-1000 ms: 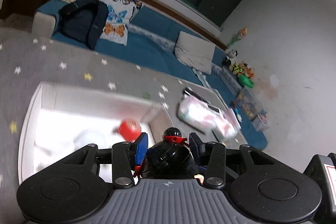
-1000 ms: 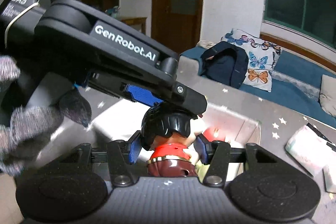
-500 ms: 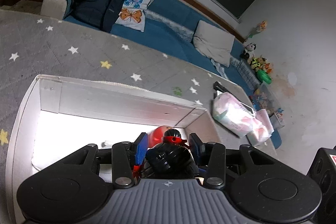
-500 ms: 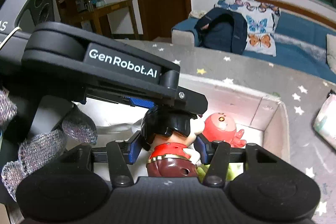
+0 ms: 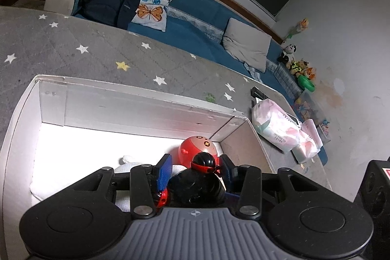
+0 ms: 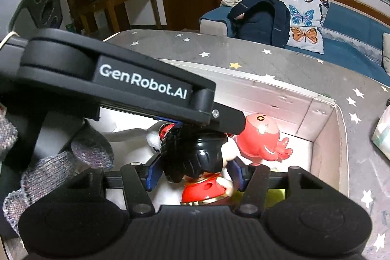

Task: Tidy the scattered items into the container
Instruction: 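Lift the doll with both grippers and carry it into the box, then open both grippers to release the doll beside the red toy, then withdraw both grippers from the box toward the tan peanut toy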

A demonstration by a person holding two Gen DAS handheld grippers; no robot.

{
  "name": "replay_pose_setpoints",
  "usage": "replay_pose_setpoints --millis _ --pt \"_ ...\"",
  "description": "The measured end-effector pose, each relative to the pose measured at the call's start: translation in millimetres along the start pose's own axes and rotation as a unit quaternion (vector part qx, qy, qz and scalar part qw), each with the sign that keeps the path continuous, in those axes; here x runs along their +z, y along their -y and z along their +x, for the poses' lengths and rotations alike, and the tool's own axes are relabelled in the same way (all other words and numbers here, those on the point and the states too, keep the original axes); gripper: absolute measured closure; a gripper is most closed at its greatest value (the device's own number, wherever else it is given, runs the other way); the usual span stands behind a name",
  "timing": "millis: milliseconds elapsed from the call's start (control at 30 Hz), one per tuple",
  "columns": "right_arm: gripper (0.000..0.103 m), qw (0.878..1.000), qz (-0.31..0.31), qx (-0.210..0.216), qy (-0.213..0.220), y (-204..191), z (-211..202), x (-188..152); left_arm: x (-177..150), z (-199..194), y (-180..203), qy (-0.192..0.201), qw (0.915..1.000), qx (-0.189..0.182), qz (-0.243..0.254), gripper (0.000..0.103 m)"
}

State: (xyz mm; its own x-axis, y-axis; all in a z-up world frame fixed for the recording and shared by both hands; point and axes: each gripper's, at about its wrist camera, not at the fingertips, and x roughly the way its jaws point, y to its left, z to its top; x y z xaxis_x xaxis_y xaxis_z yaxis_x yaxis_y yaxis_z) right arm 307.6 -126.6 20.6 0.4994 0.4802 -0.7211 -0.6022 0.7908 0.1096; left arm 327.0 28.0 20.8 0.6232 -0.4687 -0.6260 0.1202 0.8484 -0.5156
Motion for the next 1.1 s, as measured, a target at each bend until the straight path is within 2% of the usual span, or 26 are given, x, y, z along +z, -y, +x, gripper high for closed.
replay_pose_setpoints --millis 100,433,500,933,1100 --pt "0.038 1.000 -0.001 0.000 -0.002 0 -3 -2 0 1 -1 -0.005 1.0000 0.003 -0.003 0.058" --pt "0.036 1.000 -0.006 0.003 0.000 -3 -15 -5 -2 2 -3 -0.004 1.0000 0.002 -0.003 0.058" --pt "0.033 1.000 -0.007 0.004 0.002 -4 -18 -7 -3 0 -4 -0.002 1.0000 0.000 -0.006 0.058" --pt "0.033 1.000 -0.013 0.002 0.019 -11 -40 -12 -9 -21 -2 0.012 0.9998 0.004 -0.016 0.058" --pt "0.033 0.999 -0.014 0.003 0.037 -18 -56 -18 -17 -43 -2 0.027 0.9994 -0.001 -0.022 0.058"
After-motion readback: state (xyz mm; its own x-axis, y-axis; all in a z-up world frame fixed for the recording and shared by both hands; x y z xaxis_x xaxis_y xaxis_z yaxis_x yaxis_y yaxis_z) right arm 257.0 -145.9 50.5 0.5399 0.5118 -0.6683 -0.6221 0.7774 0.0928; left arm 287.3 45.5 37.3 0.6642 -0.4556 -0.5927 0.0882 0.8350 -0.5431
